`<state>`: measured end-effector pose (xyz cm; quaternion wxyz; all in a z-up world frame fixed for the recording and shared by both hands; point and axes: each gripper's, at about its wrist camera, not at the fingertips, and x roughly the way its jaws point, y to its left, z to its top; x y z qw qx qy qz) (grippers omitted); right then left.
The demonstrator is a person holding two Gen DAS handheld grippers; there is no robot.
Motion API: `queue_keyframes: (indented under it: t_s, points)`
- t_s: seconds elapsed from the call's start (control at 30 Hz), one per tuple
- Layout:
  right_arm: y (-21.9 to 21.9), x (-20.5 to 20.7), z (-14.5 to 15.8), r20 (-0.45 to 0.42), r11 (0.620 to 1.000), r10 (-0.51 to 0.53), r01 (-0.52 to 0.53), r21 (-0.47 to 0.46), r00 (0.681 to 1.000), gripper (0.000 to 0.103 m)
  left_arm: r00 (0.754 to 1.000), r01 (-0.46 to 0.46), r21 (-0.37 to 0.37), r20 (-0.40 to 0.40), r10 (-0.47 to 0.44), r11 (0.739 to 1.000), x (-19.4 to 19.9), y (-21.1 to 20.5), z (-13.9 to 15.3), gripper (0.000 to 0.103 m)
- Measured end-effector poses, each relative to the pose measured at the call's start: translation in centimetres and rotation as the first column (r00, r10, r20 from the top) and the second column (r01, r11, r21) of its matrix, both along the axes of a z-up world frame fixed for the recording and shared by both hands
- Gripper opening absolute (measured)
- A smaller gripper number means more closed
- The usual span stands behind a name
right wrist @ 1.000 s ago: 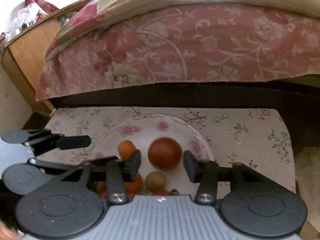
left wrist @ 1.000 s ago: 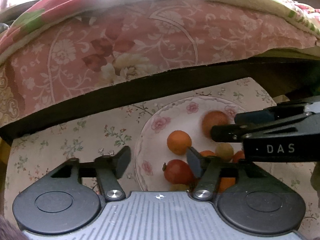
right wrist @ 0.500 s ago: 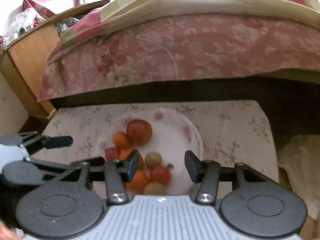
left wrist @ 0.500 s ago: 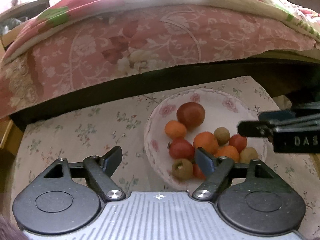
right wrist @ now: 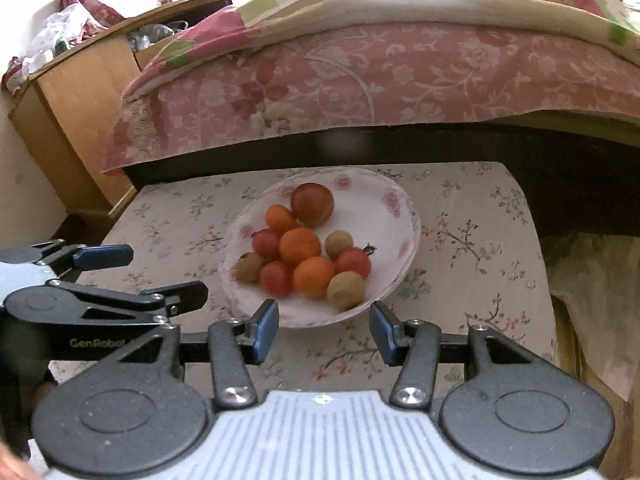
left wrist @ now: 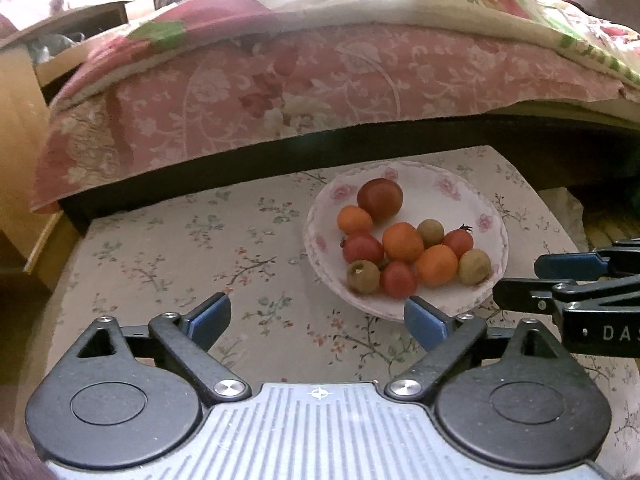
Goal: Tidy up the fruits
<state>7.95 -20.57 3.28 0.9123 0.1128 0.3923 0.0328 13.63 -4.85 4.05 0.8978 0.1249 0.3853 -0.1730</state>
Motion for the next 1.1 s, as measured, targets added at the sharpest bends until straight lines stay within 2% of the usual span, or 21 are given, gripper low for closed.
queue_keyframes:
  t_s: [0.13,0.27,0.6,0.7,0.83,0.97,1.1]
  points:
    - [0.6,-1.6,0.6,0.016,1.000,-0.006,0.006,0.007,1.000,0.050,1.000,-0.010,-0.012,0.023,0.010,1.000,-1.4,0.5,0.9,0.103]
    - [1.0,-3.0,0.9,0.021,1.000,-0.015,0.015,0.014,1.000,0.050,0.999,-0.010,-0.014,0.044,0.010,1.000,-2.7,0.7,1.4,0.103]
    - [1.9,-6.0,1.6,0.043,1.000,-0.026,0.025,0.016,0.999,0.050,0.996,-0.030,0.057,0.084,0.025,0.998,-6.0,0.8,1.2,0.103]
    - [2.1,-6.8,1.7,0.044,0.999,-0.028,0.027,0.025,0.999,0.050,0.996,-0.023,0.025,0.087,0.021,0.999,-6.8,1.0,1.5,0.103]
    - [2.3,-8.0,2.0,0.049,0.999,-0.037,0.035,0.042,0.998,0.050,0.997,-0.015,0.020,0.081,0.013,1.000,-7.7,1.2,1.7,0.103]
    - [2.8,-9.3,2.1,0.053,0.998,-0.038,0.036,0.050,0.998,0.050,0.999,-0.017,-0.017,0.051,0.017,1.000,-8.6,1.8,1.7,0.103]
    - [3.2,-10.4,2.1,0.048,0.998,-0.039,0.036,0.058,0.998,0.050,0.999,-0.017,-0.015,0.041,0.018,1.000,-9.7,2.2,1.7,0.103]
